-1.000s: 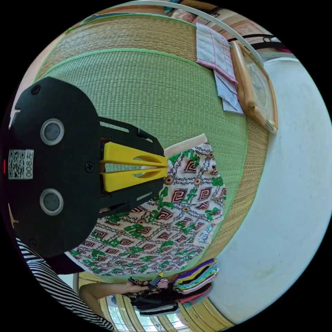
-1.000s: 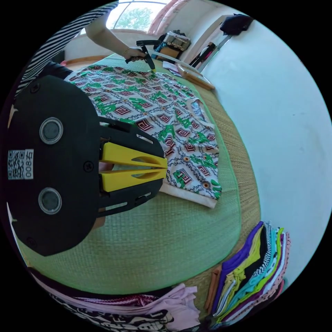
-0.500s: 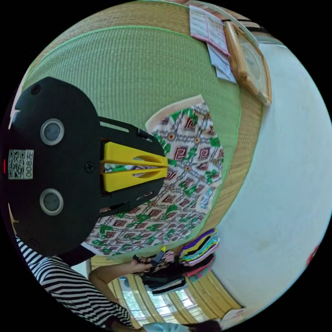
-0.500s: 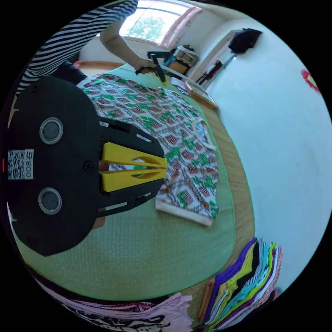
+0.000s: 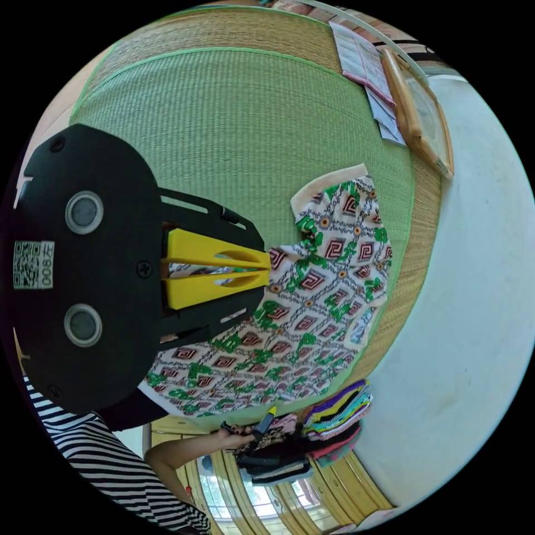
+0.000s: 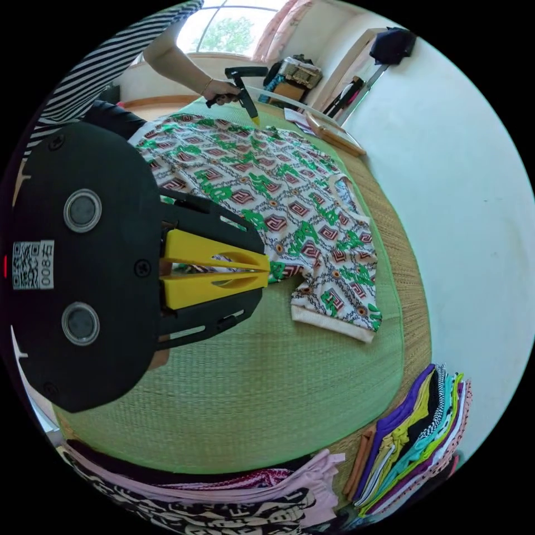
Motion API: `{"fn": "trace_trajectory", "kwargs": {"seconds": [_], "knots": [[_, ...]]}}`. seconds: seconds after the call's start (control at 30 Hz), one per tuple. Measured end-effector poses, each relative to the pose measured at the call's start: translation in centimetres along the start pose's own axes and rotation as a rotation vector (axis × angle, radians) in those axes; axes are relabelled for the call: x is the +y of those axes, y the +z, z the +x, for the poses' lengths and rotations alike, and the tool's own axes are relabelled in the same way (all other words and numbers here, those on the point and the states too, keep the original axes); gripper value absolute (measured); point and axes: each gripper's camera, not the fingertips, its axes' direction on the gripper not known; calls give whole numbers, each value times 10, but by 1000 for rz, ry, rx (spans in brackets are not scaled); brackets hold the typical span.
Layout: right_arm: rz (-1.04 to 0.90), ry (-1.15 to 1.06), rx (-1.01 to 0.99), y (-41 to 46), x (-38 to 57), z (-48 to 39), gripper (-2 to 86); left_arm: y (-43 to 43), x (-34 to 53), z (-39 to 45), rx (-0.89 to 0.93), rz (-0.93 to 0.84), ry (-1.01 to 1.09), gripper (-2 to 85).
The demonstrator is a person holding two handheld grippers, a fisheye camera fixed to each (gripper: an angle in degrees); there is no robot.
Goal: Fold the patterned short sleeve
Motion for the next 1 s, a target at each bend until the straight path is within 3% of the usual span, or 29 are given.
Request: {"fn": "trace_trajectory", "kwargs": {"seconds": [0.1,0.23,0.33,0.5,0.83,1.0], "knots": [[-47,-29,-49,-18,18,-17,0,-11,41,21,74,-42,2,2],[-189,-78,-74,-25,59,-46,0,-11,91,32,22,-144,-14,2],[-280,-82,82,-19,85,-50,0,-20,124,21,-25,-153,-61,1],[-241,36,13,-42,94,-26,1,-51,155,7,-55,-143,-187,2],[-233,10,-28,-79,111,-51,6,-82,161,40,2,-67,-124,21],[-280,24,-48,-83,129,-51,13,-74,164,34,-102,-169,-105,12]]}}
